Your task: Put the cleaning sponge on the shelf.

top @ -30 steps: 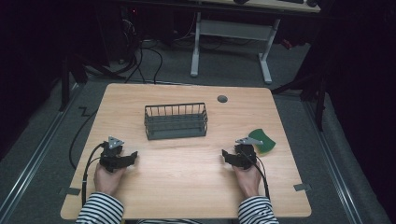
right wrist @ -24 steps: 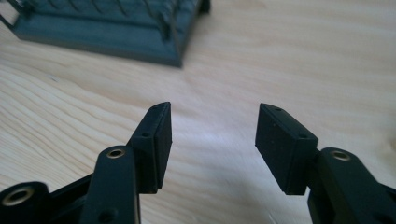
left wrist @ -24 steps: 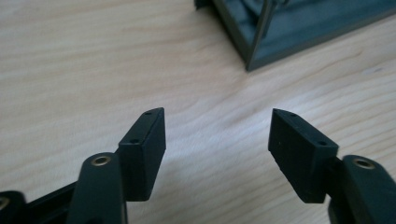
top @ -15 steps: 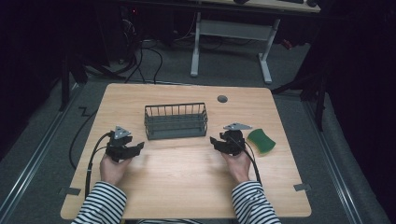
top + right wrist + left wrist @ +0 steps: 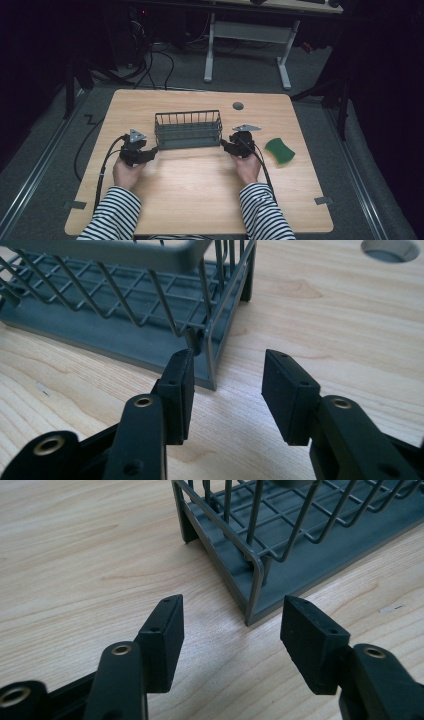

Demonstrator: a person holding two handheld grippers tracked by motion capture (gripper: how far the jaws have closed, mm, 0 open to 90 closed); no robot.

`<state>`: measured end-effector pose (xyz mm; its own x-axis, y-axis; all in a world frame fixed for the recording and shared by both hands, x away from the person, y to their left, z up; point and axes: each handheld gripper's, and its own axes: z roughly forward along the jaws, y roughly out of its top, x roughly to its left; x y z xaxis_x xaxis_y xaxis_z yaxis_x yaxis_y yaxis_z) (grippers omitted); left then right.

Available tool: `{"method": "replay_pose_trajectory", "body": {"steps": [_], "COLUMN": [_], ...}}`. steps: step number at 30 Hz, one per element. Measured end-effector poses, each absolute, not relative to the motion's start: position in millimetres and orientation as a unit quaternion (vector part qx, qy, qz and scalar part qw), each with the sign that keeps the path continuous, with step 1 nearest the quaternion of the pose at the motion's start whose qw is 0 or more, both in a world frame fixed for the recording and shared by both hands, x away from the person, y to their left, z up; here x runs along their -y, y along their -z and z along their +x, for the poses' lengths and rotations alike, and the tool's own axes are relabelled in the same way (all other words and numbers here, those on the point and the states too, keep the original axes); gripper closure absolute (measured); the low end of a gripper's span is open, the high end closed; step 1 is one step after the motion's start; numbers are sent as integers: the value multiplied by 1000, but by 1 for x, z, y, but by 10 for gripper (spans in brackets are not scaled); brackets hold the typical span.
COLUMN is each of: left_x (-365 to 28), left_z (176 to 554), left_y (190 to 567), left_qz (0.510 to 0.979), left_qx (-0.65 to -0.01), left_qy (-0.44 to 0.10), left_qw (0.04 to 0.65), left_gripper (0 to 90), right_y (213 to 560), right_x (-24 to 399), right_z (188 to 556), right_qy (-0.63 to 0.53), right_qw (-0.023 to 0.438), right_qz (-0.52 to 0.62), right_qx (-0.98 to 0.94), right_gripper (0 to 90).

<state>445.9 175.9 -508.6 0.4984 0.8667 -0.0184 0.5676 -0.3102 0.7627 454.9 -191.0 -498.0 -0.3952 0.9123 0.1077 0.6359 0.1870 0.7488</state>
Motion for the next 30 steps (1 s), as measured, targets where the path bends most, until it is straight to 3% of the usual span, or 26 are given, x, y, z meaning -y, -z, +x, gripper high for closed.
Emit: {"method": "replay_pose_trajectory", "body": {"steps": [9,23,30], "left_x": [-168,-159,-161], "left_z": [454,458,457], "left_y": [514,518,516], "left_qz": [778,794,797], "left_qx": [-463,-448,-443], "left_qy": [-188,-173,-165], "left_qw": [379,374,376], "left_gripper": [493,761,852], "right_y": [513,512,512], "right_x": [185,170,174], "right_z": [465,470,469], "right_qy": [-370,-365,-358], "right_qw": [166,191,190], "right_qz": [530,510,509], "right_qx": [-745,-755,-759], "right_gripper": [627,831,853]}}
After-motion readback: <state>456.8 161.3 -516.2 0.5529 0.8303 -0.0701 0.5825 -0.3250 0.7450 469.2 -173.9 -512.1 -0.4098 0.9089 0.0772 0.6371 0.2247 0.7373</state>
